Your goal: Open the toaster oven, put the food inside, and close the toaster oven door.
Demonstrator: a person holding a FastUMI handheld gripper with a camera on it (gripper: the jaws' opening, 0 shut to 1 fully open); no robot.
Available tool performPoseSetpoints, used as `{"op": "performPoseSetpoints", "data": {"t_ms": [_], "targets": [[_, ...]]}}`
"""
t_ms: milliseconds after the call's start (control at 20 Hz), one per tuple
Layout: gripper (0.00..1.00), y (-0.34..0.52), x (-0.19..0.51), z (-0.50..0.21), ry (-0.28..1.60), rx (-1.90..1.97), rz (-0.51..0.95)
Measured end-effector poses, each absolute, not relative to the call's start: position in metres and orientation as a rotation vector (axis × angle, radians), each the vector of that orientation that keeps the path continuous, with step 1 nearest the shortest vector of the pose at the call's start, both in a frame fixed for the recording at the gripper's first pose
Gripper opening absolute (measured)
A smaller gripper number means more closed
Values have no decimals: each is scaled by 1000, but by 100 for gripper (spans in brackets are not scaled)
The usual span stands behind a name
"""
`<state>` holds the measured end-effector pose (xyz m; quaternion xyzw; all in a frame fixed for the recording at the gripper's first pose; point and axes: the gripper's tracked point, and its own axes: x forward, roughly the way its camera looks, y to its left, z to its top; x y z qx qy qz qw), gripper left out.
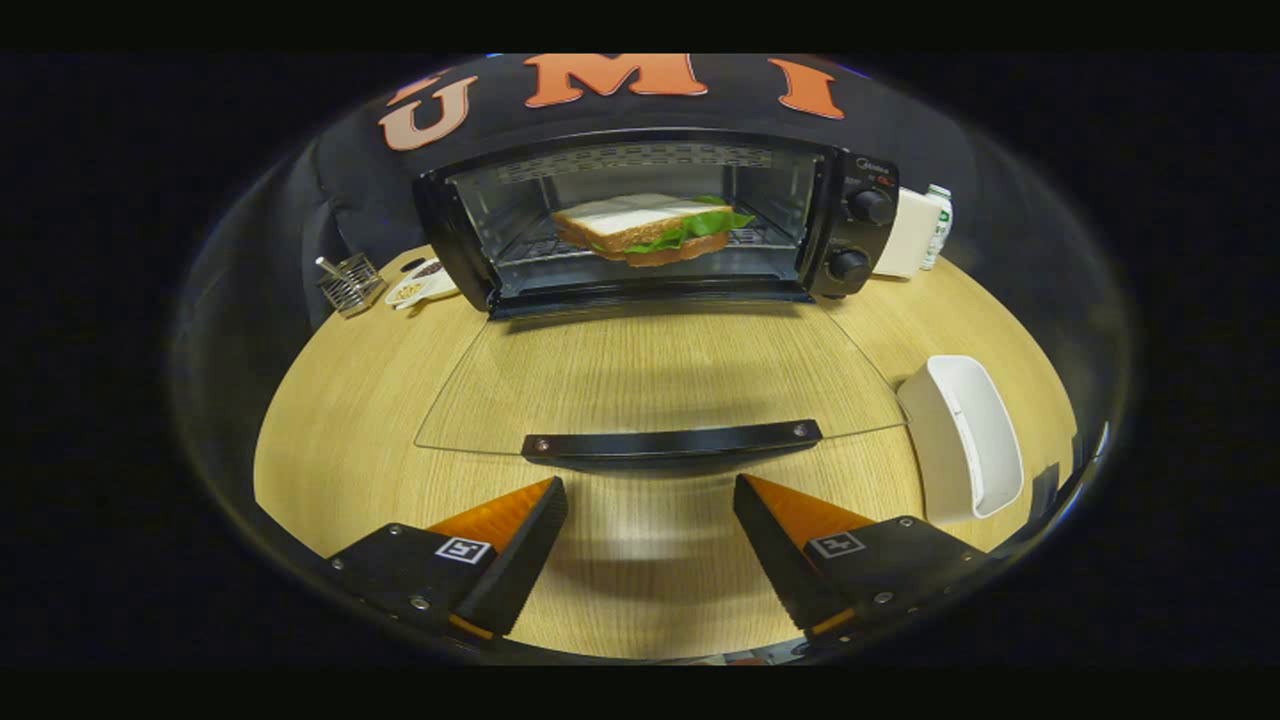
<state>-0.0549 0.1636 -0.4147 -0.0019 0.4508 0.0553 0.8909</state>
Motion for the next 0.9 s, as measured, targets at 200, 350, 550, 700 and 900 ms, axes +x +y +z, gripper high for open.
{"op": "performPoseSetpoints", "data": {"t_ms": [200,350,550,700,900], "targets": [[100,153,-48,-424,956,-13,103],[100,152,-47,-423,951,-10,97],[100,153,-46,-413,936,-1,88],[100,153,-43,-397,911,13,92],[100,153,-30,-373,860,34,83]]}}
